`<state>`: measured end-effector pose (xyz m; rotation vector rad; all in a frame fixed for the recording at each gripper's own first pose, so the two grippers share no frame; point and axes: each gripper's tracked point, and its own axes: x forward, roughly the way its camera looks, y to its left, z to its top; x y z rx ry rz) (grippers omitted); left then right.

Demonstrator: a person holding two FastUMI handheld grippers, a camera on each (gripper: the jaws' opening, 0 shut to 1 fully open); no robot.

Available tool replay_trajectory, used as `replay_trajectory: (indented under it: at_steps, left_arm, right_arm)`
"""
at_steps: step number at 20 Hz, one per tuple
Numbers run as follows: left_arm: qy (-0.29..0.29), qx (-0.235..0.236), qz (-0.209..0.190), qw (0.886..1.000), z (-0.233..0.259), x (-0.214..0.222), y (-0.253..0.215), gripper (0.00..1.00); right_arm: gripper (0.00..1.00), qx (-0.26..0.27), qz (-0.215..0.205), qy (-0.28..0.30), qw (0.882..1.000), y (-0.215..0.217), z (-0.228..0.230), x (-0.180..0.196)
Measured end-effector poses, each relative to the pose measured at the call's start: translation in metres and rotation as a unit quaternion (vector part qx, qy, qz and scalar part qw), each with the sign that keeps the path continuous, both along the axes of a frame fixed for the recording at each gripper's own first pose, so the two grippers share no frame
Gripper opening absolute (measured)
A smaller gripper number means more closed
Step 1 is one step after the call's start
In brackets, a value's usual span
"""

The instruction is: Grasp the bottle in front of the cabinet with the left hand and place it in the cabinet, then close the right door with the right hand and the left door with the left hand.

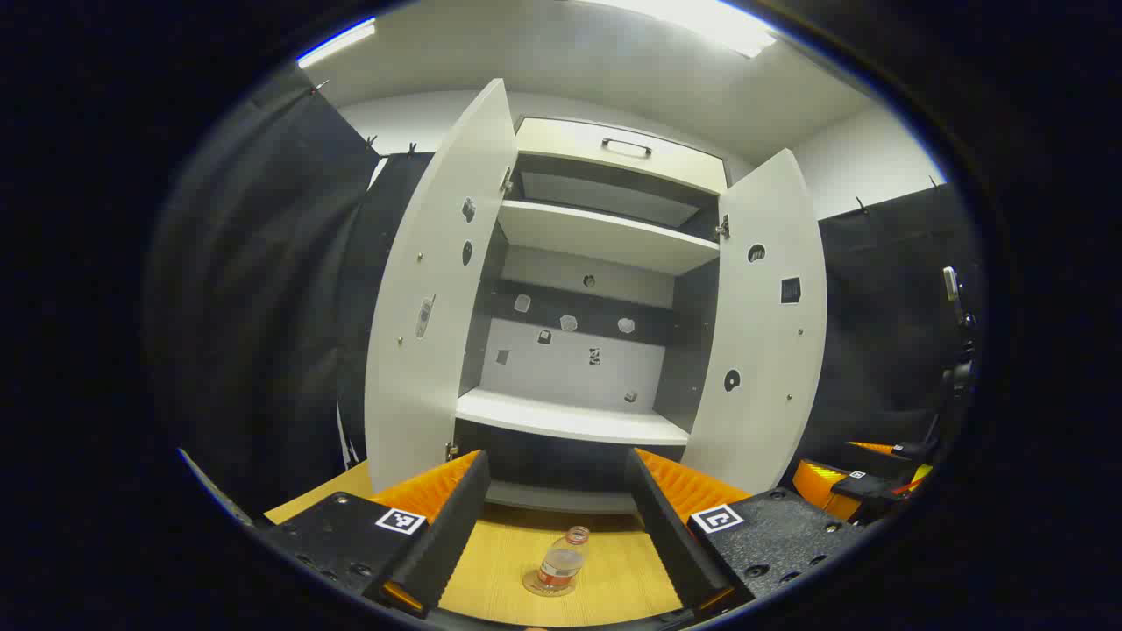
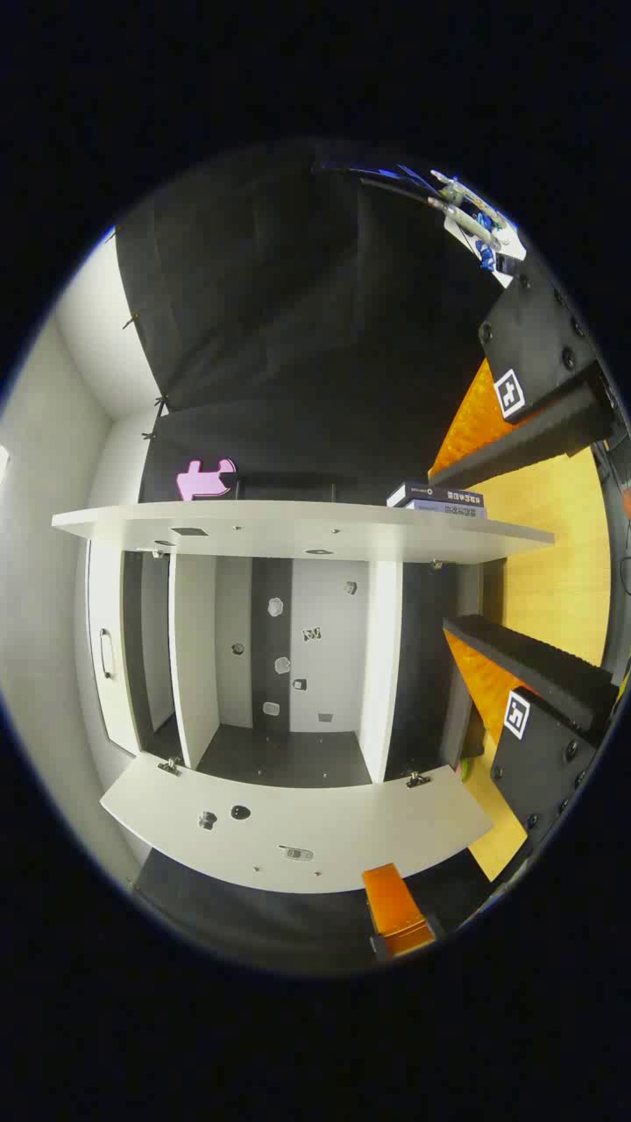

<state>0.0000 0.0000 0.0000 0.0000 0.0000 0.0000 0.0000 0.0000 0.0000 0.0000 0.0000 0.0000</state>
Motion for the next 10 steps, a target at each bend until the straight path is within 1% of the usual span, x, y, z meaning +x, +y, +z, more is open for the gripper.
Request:
replay_trajectory:
  at_steps: [1,2,3,4,10]
  left_arm:
    - [0.004,-0.002,-0.006,1.0,-0.001,0.0,-0.003,0.93]
    - [0.007,-0.001,-0.011,1.0,-0.004,0.0,-0.007,0.93]
    - [0.009,0.003,-0.015,1.0,-0.005,0.001,-0.008,0.93]
    - [0.01,0.008,-0.017,1.0,-0.006,0.004,-0.01,0.95]
    - [0.022,0.006,-0.03,0.999,-0.014,0.008,-0.016,0.95]
  right_arm:
    - [0.92,0.002,-0.002,0.004,1.0,0.001,-0.002,0.003]
    - [0.96,-0.001,-0.003,0.009,1.0,-0.001,-0.003,0.003]
    - [0.97,-0.005,-0.005,0.009,1.0,-0.005,-0.003,0.002]
    - [0.92,-0.008,-0.01,0.007,1.0,-0.008,-0.003,0.001]
    - [0.91,-0.012,-0.025,-0.008,1.0,-0.017,0.0,0.0]
